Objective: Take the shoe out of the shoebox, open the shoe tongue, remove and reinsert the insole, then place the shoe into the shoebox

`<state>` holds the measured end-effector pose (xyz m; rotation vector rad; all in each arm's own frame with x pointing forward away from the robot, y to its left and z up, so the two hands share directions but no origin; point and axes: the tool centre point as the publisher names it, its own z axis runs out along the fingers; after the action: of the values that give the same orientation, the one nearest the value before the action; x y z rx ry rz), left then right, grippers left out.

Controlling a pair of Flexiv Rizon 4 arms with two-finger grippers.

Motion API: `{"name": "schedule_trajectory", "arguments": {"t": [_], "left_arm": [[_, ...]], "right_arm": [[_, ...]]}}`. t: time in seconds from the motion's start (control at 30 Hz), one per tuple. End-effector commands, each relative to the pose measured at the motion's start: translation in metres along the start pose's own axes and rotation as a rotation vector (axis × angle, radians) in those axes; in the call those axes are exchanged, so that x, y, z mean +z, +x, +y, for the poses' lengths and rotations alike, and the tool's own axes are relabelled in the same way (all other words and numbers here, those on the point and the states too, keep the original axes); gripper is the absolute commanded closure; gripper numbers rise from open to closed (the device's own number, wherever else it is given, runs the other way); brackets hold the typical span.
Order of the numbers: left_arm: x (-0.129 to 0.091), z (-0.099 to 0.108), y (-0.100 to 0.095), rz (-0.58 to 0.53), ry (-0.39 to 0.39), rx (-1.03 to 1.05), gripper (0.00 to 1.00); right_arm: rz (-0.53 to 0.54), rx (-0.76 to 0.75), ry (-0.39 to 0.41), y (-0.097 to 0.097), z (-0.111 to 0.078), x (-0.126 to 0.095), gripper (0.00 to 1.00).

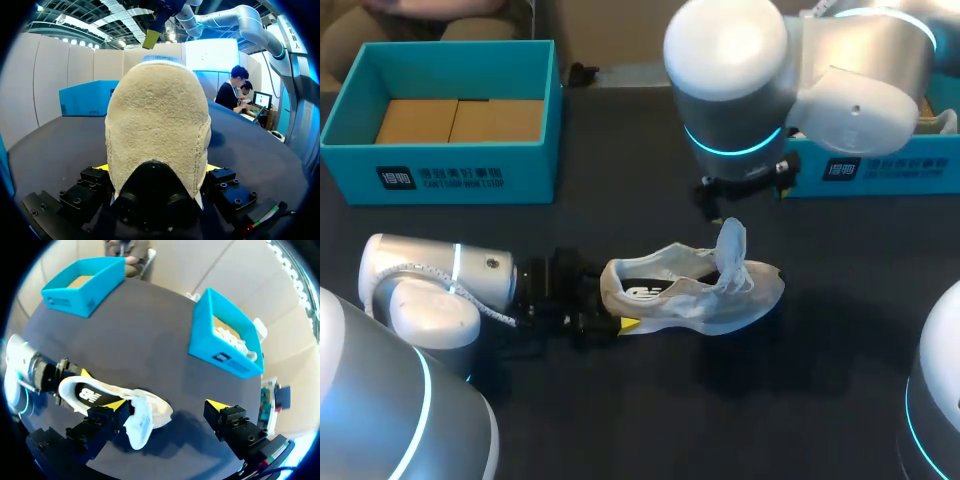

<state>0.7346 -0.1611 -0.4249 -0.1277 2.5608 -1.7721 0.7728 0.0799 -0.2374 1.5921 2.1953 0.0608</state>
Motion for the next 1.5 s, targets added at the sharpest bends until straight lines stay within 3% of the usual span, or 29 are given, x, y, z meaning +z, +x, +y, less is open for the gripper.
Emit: {"name": "schedule_trajectory", "arguments": {"t": [0.03,0.23,0.27,0.3,0.33,0.4,0.6,0.7,0.73,0.97,1.07,1.17,1.5], "left_arm": [[0.001,0.001,-0.002,0.001,-0.005,0.0,1.0],[0.001,0.001,-0.002,0.001,-0.005,0.0,1.0],[0.001,0.001,-0.002,0.001,-0.005,0.0,1.0],[0.001,0.001,-0.002,0.001,-0.005,0.0,1.0],[0.001,0.001,-0.002,0.001,-0.005,0.0,1.0],[0.001,0.001,-0.002,0.001,-0.005,0.0,1.0],[0.001,0.001,-0.002,0.001,-0.005,0.0,1.0],[0.001,0.001,-0.002,0.001,-0.005,0.0,1.0],[0.001,0.001,-0.002,0.001,-0.005,0.0,1.0],[0.001,0.001,-0.002,0.001,-0.005,0.0,1.0],[0.001,0.001,-0.002,0.001,-0.005,0.0,1.0],[0.001,0.001,-0.002,0.001,-0.005,0.0,1.0],[0.001,0.001,-0.002,0.001,-0.005,0.0,1.0]], "right_arm": [[-0.002,-0.073,-0.007,0.015,0.013,-0.007,0.0],[0.017,-0.205,-0.044,0.03,0.028,-0.023,0.0],[0.019,-0.214,-0.05,0.031,0.03,-0.024,0.08],[0.019,-0.247,-0.067,0.034,0.034,-0.03,0.37],[0.03,-0.267,-0.08,0.036,0.037,-0.033,0.51],[0.039,-0.336,-0.106,0.041,0.042,-0.038,0.6],[0.075,-0.508,-0.155,0.059,0.051,-0.051,0.69],[0.089,-0.593,-0.18,0.07,0.052,-0.055,0.88],[0.094,-0.625,-0.184,0.074,0.052,-0.056,1.0],[0.125,-0.806,-0.217,0.096,0.043,-0.062,1.0],[0.139,-0.872,-0.186,0.106,0.032,-0.056,1.0],[0.177,-0.891,-0.146,0.111,0.017,-0.047,1.0],[0.177,-0.891,-0.146,0.111,0.017,-0.047,1.0]]}}
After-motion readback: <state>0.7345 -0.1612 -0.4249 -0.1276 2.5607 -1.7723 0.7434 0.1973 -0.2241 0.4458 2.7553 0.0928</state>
